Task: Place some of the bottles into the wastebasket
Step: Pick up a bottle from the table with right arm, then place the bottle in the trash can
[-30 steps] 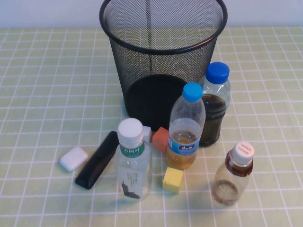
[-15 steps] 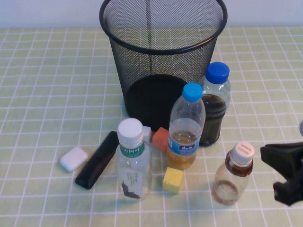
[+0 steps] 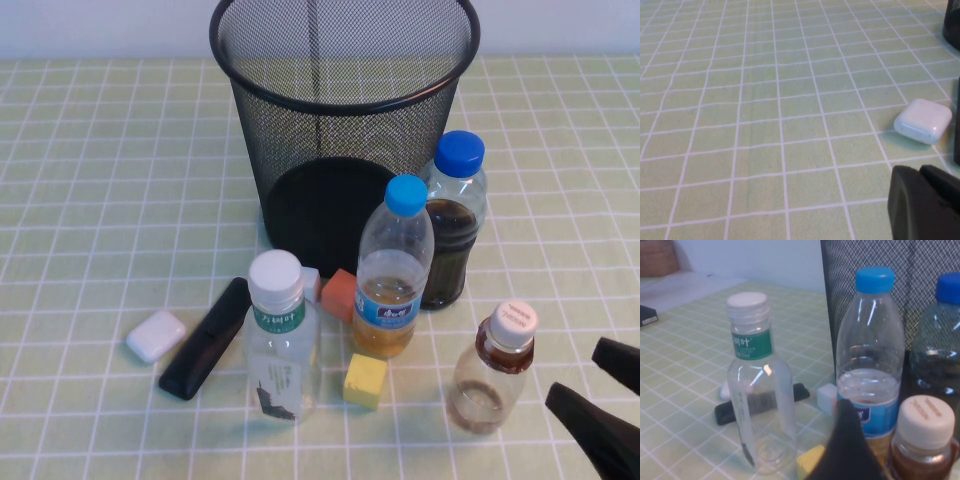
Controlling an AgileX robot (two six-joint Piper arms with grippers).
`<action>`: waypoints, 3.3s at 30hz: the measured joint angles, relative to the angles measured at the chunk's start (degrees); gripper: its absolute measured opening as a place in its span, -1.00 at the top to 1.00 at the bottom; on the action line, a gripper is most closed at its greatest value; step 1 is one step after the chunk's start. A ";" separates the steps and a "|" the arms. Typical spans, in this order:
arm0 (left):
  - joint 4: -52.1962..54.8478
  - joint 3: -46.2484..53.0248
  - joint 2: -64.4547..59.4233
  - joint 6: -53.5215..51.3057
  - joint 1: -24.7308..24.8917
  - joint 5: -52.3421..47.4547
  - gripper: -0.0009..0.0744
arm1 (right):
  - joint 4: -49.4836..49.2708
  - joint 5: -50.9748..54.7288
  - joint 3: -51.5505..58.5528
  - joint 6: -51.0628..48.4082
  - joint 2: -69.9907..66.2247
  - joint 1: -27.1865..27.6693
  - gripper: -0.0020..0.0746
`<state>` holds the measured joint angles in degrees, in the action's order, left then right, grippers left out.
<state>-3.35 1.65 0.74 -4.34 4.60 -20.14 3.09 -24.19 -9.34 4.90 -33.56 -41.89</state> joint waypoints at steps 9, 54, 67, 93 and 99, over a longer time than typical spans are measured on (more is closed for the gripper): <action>0.00 0.00 0.00 0.00 0.00 0.00 0.99 | -3.55 -25.52 -0.10 -3.70 -20.62 0.00 -0.35; 0.00 0.00 0.00 0.00 0.00 0.00 0.99 | 28.93 72.14 -81.62 20.96 -35.05 0.00 0.95; 0.00 0.00 0.00 0.00 0.00 0.00 0.99 | 28.13 67.63 -129.51 10.95 -69.58 0.64 0.97; 0.00 0.00 0.00 0.00 0.00 0.00 0.99 | 0.12 86.28 -133.82 7.55 -88.10 13.35 -0.17; 0.00 0.00 0.00 0.00 0.00 0.00 0.99 | 0.12 89.92 -133.82 7.55 -86.60 13.35 -0.25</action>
<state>-3.35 1.65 0.74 -4.34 4.60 -20.14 3.20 65.73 -143.16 12.45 -120.16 -28.54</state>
